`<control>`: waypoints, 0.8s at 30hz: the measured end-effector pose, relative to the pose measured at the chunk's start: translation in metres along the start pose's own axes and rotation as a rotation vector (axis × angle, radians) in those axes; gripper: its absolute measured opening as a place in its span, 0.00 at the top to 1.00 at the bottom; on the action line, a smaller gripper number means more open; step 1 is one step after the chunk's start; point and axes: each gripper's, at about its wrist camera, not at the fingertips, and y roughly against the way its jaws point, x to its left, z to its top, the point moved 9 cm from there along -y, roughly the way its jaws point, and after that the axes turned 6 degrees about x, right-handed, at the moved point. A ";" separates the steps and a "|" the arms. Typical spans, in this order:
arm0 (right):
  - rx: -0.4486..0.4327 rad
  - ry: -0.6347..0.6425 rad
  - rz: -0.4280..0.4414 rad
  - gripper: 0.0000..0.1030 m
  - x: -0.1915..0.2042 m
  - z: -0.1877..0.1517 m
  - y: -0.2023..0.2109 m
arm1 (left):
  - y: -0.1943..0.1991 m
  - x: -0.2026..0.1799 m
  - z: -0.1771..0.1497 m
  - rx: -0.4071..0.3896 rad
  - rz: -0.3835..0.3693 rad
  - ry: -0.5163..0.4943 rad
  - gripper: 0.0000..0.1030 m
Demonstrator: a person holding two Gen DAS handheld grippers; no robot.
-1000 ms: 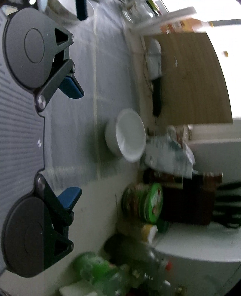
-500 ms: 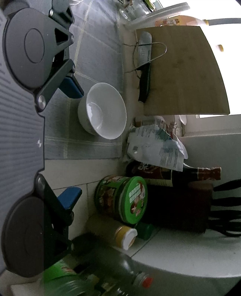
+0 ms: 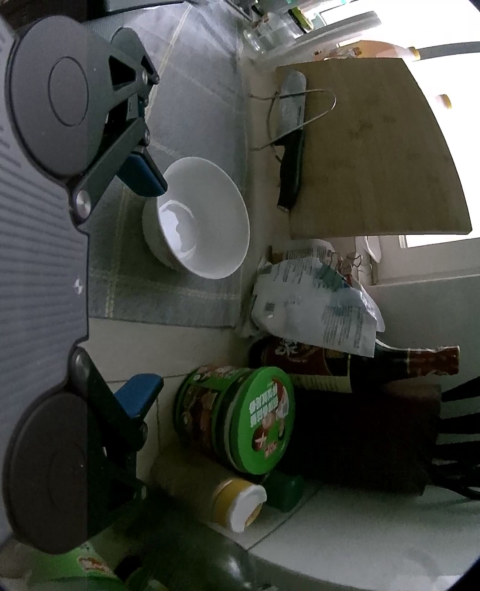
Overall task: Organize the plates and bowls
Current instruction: 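Move both tools toward the last white bowl by the cutting board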
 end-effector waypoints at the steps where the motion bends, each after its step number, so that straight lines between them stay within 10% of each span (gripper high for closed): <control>1: 0.001 -0.001 0.007 0.00 0.000 0.001 -0.002 | 0.001 0.000 -0.001 -0.008 0.000 -0.001 0.00; 24: 0.032 0.085 0.057 0.00 0.016 0.011 -0.018 | -0.003 0.006 0.006 -0.057 0.016 0.011 0.00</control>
